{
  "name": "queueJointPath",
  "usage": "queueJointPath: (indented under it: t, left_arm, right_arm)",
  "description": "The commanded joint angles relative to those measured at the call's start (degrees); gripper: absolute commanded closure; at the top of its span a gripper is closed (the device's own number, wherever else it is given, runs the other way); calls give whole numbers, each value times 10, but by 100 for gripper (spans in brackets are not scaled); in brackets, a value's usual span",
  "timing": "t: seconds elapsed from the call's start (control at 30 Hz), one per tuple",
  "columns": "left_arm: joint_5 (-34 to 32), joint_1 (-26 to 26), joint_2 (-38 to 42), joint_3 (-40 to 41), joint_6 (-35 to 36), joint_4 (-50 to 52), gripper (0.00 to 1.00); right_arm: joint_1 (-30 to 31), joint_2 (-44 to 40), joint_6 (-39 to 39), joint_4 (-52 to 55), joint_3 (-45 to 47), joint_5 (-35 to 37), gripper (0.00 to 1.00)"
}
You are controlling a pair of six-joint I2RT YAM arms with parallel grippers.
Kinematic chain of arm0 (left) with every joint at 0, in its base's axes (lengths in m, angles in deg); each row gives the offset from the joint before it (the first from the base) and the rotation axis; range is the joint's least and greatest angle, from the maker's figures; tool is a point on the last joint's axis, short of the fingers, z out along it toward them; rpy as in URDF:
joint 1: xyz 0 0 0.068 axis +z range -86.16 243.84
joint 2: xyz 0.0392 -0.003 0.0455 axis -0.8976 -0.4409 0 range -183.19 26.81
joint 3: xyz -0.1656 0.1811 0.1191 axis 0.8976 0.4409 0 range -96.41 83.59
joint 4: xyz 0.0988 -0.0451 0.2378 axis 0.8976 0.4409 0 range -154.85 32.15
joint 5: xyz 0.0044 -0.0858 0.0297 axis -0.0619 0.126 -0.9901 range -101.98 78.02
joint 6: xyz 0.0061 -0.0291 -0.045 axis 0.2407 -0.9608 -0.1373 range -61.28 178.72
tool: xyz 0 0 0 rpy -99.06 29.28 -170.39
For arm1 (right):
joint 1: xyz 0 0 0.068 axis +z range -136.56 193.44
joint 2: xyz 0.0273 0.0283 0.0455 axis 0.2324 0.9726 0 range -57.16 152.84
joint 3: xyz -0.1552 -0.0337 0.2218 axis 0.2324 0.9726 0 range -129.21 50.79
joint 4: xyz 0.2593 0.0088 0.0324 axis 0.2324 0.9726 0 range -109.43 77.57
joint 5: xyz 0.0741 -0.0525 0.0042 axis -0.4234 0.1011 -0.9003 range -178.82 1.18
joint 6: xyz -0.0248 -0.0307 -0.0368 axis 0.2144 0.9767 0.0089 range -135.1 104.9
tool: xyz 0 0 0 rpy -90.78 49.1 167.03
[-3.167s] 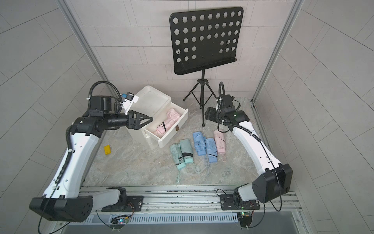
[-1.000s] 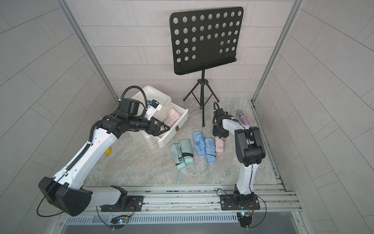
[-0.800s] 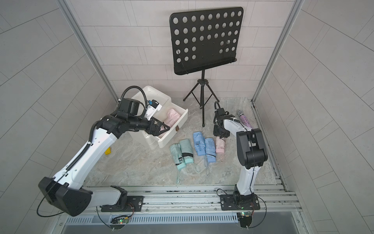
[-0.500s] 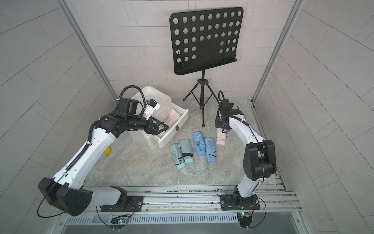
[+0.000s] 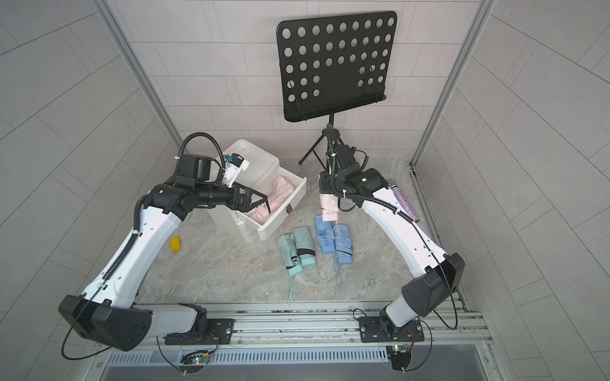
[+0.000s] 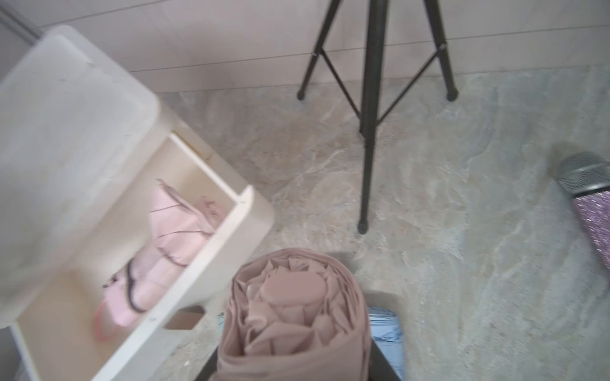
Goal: Place the umbrella in the drawer by color
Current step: Pick up the umbrella from the center of the board.
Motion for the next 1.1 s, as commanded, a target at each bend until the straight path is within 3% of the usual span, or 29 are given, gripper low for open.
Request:
queueJointPath:
  t: [0.0,0.3,0.6,1.07]
  left_arm:
    - [31,2,23,13,-22,-27,0]
    - [62,-4,40,47,-73,-89,0]
    - [7,-38,45,68,-65,-96,0]
    - [-19,-46,39,89,-57,-125,3]
  right_arm:
    - [44,27,-34,-17,-53,14,60]
    - [102,106,-87,-67,-137,-21,60]
    - [122,134,-139,-124,-166,-58,60]
    - [155,141,-176,-166,-171,-89,60]
